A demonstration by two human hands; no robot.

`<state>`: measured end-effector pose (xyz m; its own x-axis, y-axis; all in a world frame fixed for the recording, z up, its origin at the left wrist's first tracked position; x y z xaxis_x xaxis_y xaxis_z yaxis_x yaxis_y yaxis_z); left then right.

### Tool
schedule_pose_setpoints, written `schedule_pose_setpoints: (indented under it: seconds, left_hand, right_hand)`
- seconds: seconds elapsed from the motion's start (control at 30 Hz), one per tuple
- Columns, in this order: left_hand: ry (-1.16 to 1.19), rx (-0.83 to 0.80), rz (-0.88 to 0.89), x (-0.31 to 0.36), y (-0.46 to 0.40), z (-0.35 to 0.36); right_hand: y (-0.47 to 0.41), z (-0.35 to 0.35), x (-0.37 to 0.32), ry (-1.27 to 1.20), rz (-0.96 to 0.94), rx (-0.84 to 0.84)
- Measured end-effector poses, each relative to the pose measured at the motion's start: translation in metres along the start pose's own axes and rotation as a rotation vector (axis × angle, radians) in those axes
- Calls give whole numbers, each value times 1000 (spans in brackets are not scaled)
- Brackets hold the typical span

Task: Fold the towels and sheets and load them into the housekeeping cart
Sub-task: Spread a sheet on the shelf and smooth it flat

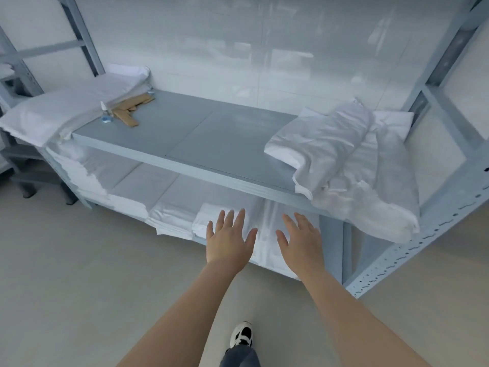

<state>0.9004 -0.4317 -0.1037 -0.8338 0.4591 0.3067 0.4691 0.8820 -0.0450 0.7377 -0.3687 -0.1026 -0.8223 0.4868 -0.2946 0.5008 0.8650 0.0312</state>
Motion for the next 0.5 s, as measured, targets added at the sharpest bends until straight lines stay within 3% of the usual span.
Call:
schedule_pose_setpoints:
  seconds: [0.5]
  left_hand:
    - [-24, -89, 214, -11, -256, 6]
  right_hand:
    - [-241, -24, -12, -75, 171, 163]
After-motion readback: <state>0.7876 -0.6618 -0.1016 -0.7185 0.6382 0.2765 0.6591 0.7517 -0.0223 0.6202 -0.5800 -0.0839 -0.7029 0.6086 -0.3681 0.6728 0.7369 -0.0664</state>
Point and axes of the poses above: each hand's wrist, its own y-axis away from the middle knuckle, its own z-axis out of the palm, x = y × z, the point moved 6 cm from there along -y, towards the middle knuckle, and after that the axes turned 8 degrees about z, right-handed, at the moved point
